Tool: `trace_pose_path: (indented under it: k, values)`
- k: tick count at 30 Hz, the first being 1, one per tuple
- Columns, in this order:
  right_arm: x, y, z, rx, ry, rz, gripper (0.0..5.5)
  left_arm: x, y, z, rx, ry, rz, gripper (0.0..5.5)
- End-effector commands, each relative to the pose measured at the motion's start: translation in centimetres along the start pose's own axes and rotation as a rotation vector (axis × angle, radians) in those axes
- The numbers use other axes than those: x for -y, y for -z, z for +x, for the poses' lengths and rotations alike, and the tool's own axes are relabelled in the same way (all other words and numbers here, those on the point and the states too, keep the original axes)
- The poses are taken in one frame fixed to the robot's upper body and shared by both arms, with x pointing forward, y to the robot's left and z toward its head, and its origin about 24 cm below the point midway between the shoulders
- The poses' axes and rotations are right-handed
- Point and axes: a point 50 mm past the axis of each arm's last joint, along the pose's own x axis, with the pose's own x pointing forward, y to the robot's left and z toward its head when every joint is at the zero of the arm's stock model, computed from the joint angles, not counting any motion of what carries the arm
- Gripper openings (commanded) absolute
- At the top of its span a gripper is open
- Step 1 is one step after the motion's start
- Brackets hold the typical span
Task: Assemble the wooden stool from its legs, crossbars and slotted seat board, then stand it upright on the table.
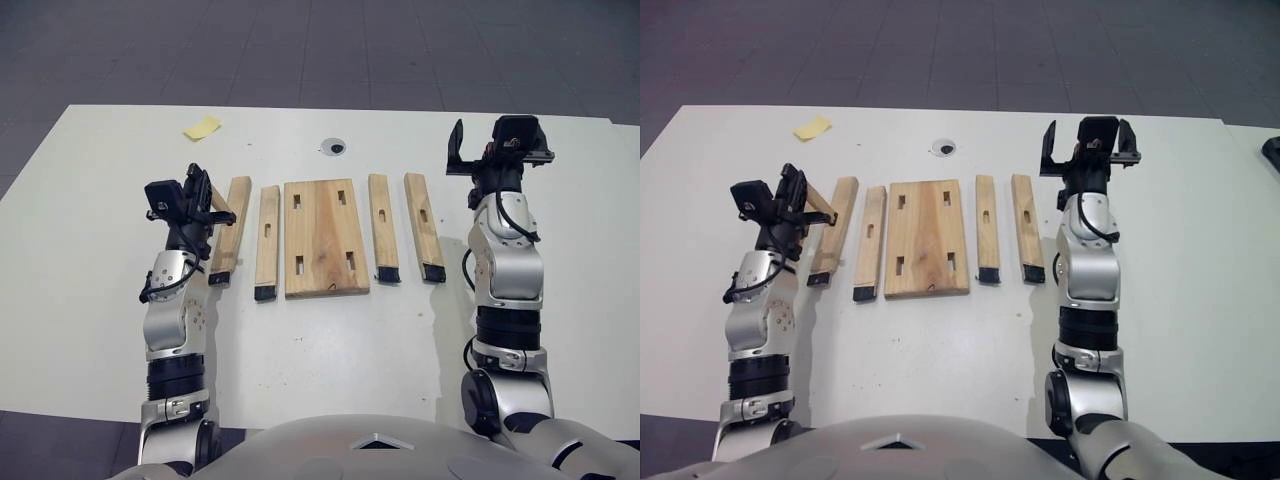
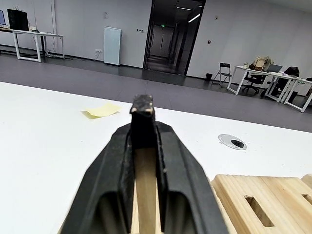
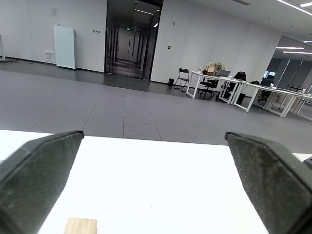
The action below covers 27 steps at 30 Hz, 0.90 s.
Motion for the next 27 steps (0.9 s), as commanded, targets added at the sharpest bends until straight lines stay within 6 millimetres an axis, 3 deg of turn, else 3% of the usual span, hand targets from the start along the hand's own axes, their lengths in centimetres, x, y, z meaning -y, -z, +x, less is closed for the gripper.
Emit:
trace_pose_path:
  k: [1, 8, 12, 18, 23, 27]
  values:
    - [-1.3, -1.7, -0.3, 0.042, -0.055, 0.011, 5.40, -1.0, 5.0, -2.6, -0.242, -0.042, 0.031, 0.43]
    - [-2.1, -3.2, 0.3, 0.079, -0.086, 0.026, 5.40, -1.9, 8.6, -4.6, -0.394, -0.055, 0.081, 0.43]
    - [-2.1, -3.3, 0.5, 0.084, -0.086, 0.028, 5.40, -1.4, 8.4, -3.7, -0.372, -0.038, 0.080, 0.43]
    - [-2.4, -3.7, 0.8, 0.097, -0.095, 0.035, 5.40, -1.5, 9.2, -3.9, -0.397, -0.042, 0.089, 0.43]
    - [-2.5, -3.8, 1.1, 0.104, -0.099, 0.034, 5.40, -1.1, 8.3, -2.7, -0.340, -0.050, 0.090, 0.43]
    - [-2.3, -3.8, 1.3, 0.107, -0.096, 0.032, 5.40, -0.9, 7.7, -2.0, -0.315, -0.056, 0.090, 1.26]
